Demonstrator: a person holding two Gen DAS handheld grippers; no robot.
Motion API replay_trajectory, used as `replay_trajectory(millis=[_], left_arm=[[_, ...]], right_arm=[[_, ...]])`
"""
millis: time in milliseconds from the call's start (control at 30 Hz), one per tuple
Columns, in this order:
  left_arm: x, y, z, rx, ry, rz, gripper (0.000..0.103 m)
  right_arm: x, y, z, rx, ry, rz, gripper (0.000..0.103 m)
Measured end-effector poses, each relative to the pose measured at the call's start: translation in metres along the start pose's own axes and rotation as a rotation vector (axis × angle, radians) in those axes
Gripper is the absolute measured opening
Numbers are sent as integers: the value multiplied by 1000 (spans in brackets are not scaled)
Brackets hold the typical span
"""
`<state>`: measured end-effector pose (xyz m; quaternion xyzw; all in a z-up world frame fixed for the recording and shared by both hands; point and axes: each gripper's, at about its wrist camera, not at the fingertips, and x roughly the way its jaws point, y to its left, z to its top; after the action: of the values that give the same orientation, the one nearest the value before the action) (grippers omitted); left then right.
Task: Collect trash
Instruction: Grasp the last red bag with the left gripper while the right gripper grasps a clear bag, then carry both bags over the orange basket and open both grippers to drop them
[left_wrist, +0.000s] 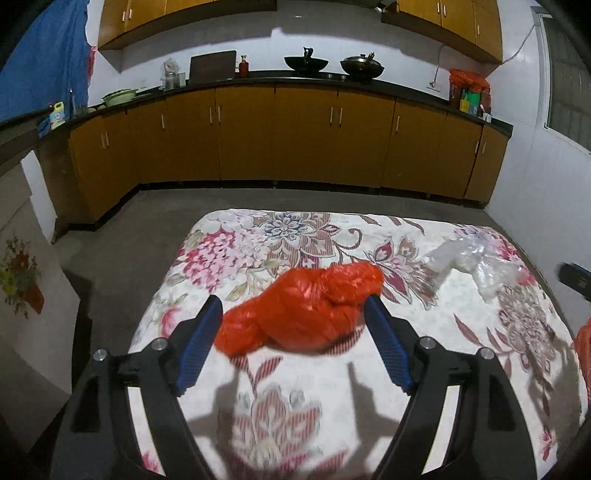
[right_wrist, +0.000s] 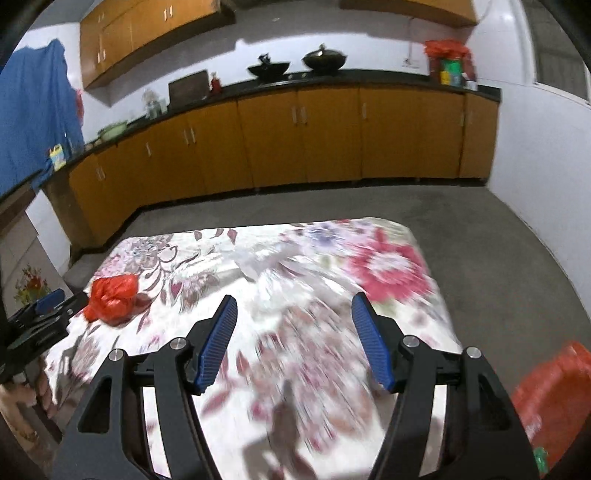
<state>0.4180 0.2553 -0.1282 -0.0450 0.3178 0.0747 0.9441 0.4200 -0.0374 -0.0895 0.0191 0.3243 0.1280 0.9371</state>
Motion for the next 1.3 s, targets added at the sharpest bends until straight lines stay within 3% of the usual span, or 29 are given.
replay_trajectory(millis=[200,467,567,633,733,833,1000,1300], left_arm=[[36,-2,7,34,61,7,78],[64,-7,7,53,157,-49,77],[68,-12,6,65,171,-77,67],[68,-16,6,74,170,-91,58],[67,-18,5,76,165,-103,49],[62,-19,4,75,148,-99,43],[46,-21,-2,57,137,-94,40],[-35,-61,-5,83,71,-170,40]], right_arm=[[64,21,18,-24,75,20,65],[117,26,20,-81,214,-12,64],[125,20,16,-84,256,-13,44],[121,16,13,-92,244,-31,17],[113,6,8,-61,244,-19,6],[101,-2,1,-49,233,-20,6],[61,-19,-16,-21,221,-11,6],[-42,-52,-32,48,157,-47,5]])
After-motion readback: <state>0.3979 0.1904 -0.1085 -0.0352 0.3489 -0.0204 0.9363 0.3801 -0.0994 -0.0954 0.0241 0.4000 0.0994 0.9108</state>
